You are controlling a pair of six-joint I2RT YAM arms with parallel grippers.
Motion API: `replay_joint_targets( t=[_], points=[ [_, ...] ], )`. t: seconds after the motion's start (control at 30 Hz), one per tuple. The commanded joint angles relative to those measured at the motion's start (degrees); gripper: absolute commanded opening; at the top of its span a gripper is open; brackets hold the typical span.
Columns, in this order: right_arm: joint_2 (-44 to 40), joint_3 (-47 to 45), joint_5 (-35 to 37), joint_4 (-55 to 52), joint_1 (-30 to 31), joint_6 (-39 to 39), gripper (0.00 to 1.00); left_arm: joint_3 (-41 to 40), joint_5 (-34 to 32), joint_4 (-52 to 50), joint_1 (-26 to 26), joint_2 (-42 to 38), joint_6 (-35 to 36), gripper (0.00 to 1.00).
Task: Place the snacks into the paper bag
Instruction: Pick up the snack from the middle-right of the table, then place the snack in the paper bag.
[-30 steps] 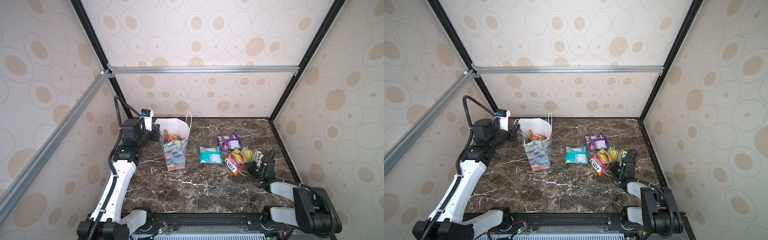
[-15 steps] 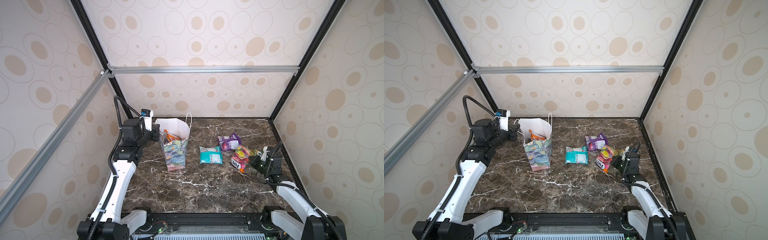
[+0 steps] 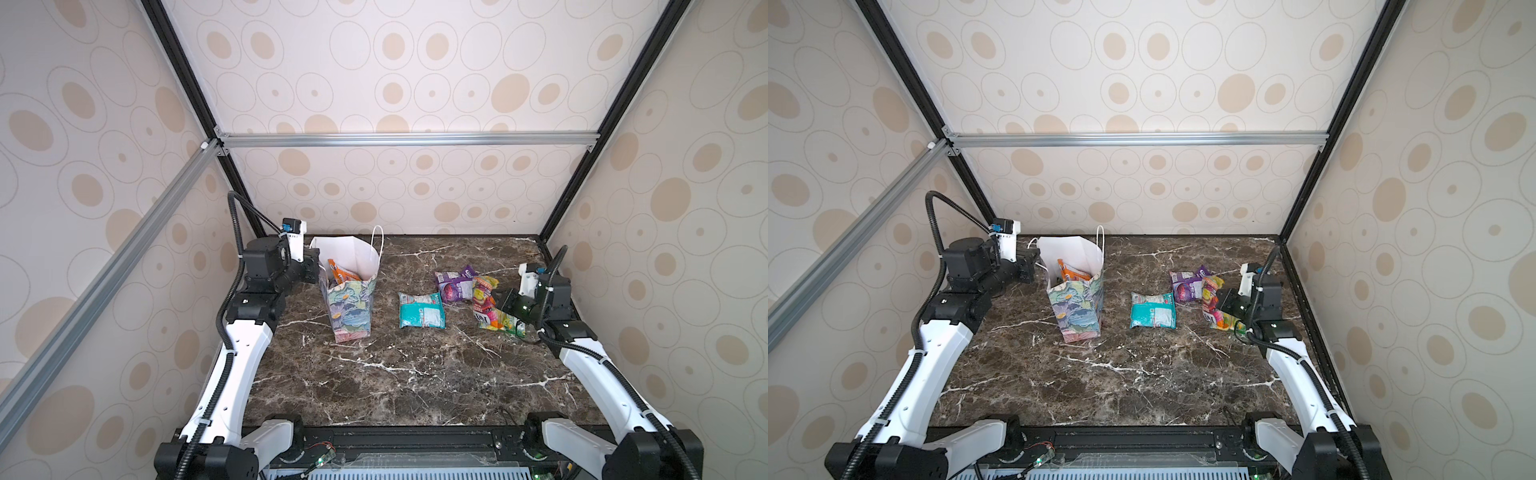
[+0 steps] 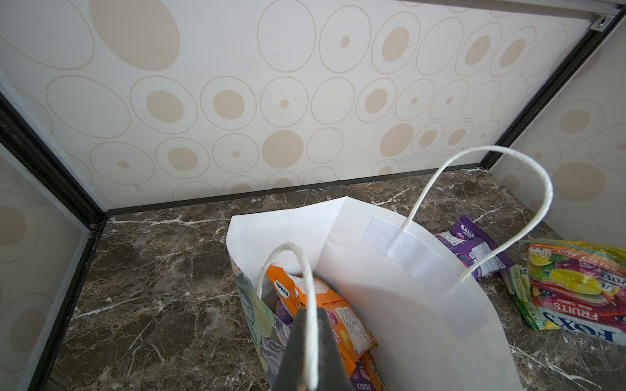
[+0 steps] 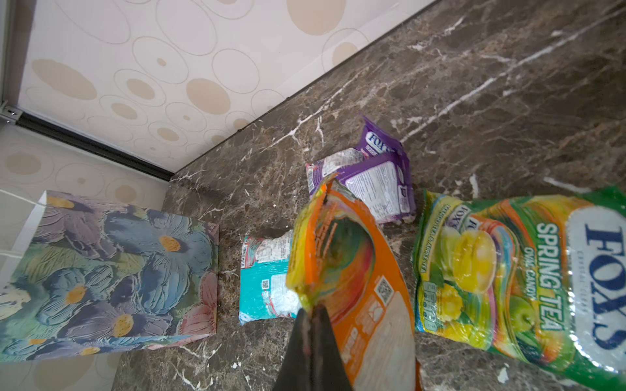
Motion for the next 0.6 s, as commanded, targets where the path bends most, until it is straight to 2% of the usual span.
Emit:
replay_joint_targets(
  t=[0.0,0.23,0.57],
  points=[
    [0.40,4.36,-0.35,-3.74,1.68,-4.37,0.00,1.19,0.55,0.67,0.10,-1.03,0.88,0.00],
    [2.66,11.40,-0.44,-5.71,4.40,-5.92,0.00,1.28,0.83,0.58,0.11,-0.81,0.80,0.00],
    [6.67,24.13,1.75,-8.56,12.05,-8.65,0.00,1.18,0.60,0.57,0.16,-1.01,0.80,0.00]
  ],
)
